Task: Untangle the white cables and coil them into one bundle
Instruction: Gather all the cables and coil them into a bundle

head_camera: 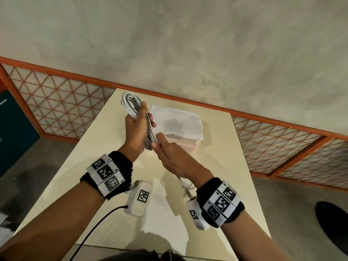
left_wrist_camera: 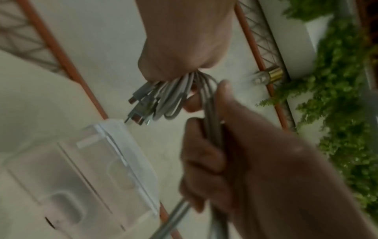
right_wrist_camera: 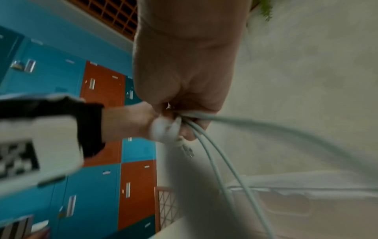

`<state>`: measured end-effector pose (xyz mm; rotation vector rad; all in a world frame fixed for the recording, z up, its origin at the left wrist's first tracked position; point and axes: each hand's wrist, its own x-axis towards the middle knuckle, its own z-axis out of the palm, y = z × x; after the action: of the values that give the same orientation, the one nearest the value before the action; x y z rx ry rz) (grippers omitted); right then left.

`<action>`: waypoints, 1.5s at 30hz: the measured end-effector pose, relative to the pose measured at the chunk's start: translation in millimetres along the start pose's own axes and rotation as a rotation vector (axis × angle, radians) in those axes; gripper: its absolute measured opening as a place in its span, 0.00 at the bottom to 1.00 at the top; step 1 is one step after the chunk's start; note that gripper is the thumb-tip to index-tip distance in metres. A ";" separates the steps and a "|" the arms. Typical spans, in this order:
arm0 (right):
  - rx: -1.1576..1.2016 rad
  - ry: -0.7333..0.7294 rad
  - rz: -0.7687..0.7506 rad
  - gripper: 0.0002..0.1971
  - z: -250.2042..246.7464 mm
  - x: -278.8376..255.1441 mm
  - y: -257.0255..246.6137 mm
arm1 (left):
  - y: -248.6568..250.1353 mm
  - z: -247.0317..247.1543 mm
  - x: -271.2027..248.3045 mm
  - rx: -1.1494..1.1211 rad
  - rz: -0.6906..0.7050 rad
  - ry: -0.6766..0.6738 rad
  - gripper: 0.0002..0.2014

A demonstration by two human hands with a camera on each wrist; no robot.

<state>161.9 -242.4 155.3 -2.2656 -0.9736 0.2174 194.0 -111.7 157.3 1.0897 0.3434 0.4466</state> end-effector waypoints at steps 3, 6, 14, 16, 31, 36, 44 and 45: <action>-0.057 0.017 0.027 0.11 4.0 -2.9 2.2 | -1.1 2.8 0.2 -0.047 -0.011 0.019 0.17; -0.081 -0.014 0.028 0.12 4.0 -2.8 3.3 | -5.9 2.4 -0.1 0.029 0.120 0.058 0.16; 0.006 -0.080 -0.007 0.13 -6.9 -3.3 7.9 | -10.0 -1.2 14.5 0.123 0.317 0.191 0.20; 0.010 -0.076 -0.019 0.16 -3.3 -2.4 11.5 | -11.4 0.0 14.4 0.062 0.237 0.175 0.16; 0.375 -0.344 0.300 0.17 -56.4 -23.2 56.4 | 7.3 -12.5 25.9 -0.046 -0.118 -0.308 0.13; 0.182 -0.129 0.237 0.10 -73.7 -0.1 41.9 | -0.8 -10.0 15.8 0.076 -0.148 -0.502 0.12; 0.136 0.105 0.118 0.05 -87.3 21.5 4.1 | 0.8 3.6 -2.4 0.119 -0.210 -0.472 0.15; 0.148 0.121 0.114 0.06 -87.2 22.0 1.8 | 1.8 3.5 -2.6 0.106 -0.224 -0.469 0.15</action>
<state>212.3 -271.9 223.7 -2.1733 -0.7426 0.1920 193.2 -115.0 160.6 1.2061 0.0721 -0.0327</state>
